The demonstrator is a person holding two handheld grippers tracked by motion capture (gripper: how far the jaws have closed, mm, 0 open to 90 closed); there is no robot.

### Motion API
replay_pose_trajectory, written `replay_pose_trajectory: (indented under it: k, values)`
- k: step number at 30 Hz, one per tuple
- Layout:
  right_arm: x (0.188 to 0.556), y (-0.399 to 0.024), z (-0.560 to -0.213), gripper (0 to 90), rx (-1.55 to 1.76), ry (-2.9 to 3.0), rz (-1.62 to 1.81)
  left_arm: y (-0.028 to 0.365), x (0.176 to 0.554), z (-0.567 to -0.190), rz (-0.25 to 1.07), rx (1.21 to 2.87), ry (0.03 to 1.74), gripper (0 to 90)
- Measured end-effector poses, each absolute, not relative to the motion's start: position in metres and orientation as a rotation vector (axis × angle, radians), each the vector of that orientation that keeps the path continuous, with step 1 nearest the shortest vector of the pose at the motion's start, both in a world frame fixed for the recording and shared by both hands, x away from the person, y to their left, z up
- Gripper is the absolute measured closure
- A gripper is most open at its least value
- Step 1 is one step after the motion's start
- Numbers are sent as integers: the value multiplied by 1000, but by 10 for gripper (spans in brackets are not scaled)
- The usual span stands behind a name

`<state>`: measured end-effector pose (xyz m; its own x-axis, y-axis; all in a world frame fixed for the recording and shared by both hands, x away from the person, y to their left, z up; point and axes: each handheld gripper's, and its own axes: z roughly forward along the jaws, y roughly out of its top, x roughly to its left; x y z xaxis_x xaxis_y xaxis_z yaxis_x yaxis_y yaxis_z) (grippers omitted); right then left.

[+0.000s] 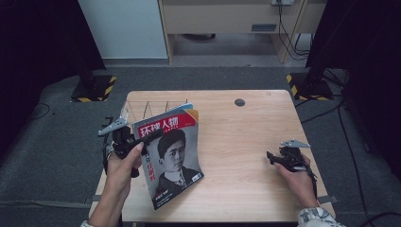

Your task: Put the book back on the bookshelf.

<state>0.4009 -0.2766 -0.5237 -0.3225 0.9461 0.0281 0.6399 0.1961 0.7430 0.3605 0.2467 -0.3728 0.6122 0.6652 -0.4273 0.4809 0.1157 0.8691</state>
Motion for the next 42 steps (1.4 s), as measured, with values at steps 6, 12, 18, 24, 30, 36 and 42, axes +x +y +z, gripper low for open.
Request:
replay_pose_trajectory:
  k: [6,12,18,24,30,36,42]
  values:
    - [401,-277,-523,396,1478,2037,935,253,359,-372,182,1524,1010,865]
    - [401,-277,-524,396,1478,2035,931,260,358,-371,191,1518,1018,865]
    - [401,-276,-524,396,1475,2043,924,271,355,-370,202,1500,1028,866]
    - [401,-275,-525,395,1474,2045,918,286,351,-369,222,1477,1043,865]
    - [401,-275,-525,393,1475,2044,917,297,346,-368,234,1459,1058,865]
    - [401,-277,-525,385,1481,2040,915,305,345,-369,239,1446,1068,865]
    - [401,-277,-526,372,1481,2038,909,309,344,-368,245,1438,1070,865]
